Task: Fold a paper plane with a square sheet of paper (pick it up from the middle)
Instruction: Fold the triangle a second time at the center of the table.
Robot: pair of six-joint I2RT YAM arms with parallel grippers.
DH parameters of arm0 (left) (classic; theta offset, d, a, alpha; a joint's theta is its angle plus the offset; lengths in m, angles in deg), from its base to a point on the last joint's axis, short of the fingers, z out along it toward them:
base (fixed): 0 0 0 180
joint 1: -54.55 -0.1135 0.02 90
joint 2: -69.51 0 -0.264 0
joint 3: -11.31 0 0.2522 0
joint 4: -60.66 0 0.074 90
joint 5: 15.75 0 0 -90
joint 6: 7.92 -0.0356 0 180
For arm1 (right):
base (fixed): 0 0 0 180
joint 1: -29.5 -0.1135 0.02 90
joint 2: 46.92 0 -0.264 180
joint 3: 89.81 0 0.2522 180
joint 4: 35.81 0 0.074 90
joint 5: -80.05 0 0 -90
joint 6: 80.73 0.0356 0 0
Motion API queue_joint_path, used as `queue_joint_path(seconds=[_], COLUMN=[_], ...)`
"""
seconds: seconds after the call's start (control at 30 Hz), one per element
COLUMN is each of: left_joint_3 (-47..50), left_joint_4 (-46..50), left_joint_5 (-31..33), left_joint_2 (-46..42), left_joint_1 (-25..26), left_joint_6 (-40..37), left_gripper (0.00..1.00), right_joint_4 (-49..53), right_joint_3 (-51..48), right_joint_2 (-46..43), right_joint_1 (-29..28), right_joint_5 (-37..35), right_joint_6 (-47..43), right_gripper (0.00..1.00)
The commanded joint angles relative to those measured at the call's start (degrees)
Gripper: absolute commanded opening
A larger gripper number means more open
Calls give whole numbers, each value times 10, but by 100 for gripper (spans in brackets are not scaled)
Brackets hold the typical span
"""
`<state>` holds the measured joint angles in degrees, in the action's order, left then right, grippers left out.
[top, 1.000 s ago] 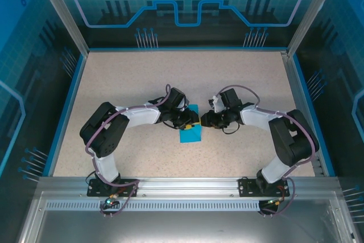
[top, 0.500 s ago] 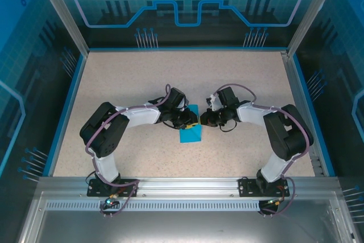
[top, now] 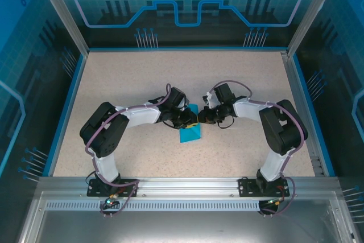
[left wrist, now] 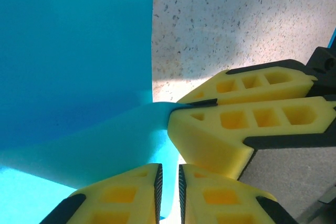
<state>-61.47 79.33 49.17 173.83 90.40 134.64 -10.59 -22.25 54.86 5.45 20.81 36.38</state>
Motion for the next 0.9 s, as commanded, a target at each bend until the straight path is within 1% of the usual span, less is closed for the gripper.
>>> queue_joint_path(seconds=[0.0, 0.3, 0.67, 0.87], left_joint_3=[-13, -6, -13, -18], left_joint_4=[19, 23, 21, 22], left_joint_5=[4, 5, -1, 1], left_joint_2=[-9, -9, 14, 23], left_joint_1=[3, 3, 3, 3], left_joint_6=[-9, -11, -9, -12], left_gripper=[19, 16, 13, 12], right_joint_4=[23, 30, 42, 45], right_joint_3=[16, 15, 25, 36], right_joint_2=[14, 28, 39, 46], right_joint_1=[-10, -16, -20, -21], right_joint_5=[20, 21, -10, -11], right_joint_6=[-20, -23, -19, -24], right_gripper=[13, 13, 13, 13])
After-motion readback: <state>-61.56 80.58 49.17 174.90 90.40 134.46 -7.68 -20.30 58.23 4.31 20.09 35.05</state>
